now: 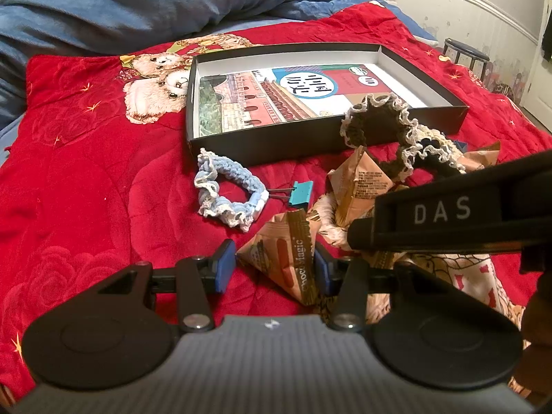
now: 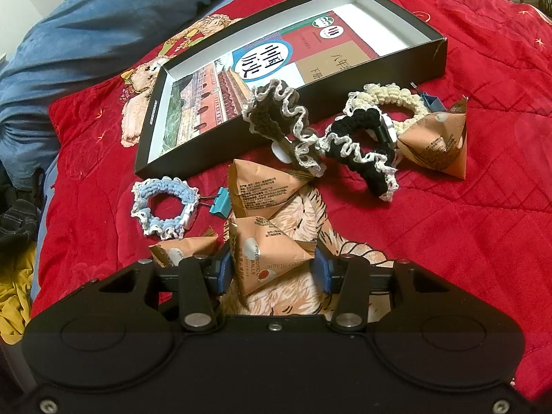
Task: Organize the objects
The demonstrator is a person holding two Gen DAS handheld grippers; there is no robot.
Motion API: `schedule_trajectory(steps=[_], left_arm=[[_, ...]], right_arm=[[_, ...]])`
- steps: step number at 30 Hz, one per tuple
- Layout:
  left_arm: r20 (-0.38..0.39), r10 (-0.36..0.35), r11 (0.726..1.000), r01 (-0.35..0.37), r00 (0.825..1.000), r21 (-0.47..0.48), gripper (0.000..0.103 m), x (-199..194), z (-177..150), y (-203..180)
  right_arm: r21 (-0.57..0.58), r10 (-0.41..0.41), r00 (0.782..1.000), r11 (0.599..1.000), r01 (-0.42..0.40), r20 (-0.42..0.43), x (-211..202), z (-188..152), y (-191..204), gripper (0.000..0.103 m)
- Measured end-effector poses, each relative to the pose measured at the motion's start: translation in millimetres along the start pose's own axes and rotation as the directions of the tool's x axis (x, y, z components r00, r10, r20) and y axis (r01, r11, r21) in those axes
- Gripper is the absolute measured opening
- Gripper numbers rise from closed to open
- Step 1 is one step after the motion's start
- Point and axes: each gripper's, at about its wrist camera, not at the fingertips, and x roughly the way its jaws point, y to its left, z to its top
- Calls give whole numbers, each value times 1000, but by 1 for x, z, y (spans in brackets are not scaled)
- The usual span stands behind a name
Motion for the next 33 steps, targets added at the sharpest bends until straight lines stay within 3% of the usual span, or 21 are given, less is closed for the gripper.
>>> schedule_trajectory(steps=[33], left_arm=[[-3, 4, 1000, -4, 1000, 3, 56, 0, 0, -1]], right_arm=[[1, 4, 1000, 1000, -4, -5, 0, 1, -2, 45]])
